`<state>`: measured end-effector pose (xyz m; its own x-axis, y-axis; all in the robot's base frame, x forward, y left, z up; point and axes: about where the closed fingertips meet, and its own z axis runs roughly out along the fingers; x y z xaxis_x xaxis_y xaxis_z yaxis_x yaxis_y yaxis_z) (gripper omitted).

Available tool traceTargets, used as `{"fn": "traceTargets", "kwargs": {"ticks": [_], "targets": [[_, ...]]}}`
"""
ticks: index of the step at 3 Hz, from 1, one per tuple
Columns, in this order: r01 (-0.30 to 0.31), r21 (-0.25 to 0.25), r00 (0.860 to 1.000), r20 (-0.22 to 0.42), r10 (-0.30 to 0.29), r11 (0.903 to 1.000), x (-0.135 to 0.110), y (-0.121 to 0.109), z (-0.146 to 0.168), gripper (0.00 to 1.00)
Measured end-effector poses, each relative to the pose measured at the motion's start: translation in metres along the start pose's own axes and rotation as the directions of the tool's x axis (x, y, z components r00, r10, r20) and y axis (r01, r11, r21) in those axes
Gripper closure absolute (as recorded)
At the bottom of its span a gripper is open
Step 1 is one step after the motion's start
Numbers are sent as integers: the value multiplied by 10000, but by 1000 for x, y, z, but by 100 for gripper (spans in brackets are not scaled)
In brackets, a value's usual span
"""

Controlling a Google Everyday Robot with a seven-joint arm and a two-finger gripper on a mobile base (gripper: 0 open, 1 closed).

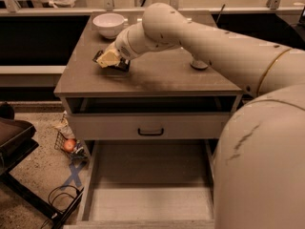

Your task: Pick rxbar chocolate from middle drawer and place on counter

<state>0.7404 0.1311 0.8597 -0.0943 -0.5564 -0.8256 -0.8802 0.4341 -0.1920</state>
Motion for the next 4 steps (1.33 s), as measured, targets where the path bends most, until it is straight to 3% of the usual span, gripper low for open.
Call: {"fn": "traceTargets", "kwargs": {"ticks": [2,3,4], "targets": [[13,-69,10000,-6,-13,10000,-1,3,3,15],[20,-107,10000,-8,-21,9999,-1,5,5,0],[20,-107,10000,-8,-21,9999,-1,5,5,0]]}}
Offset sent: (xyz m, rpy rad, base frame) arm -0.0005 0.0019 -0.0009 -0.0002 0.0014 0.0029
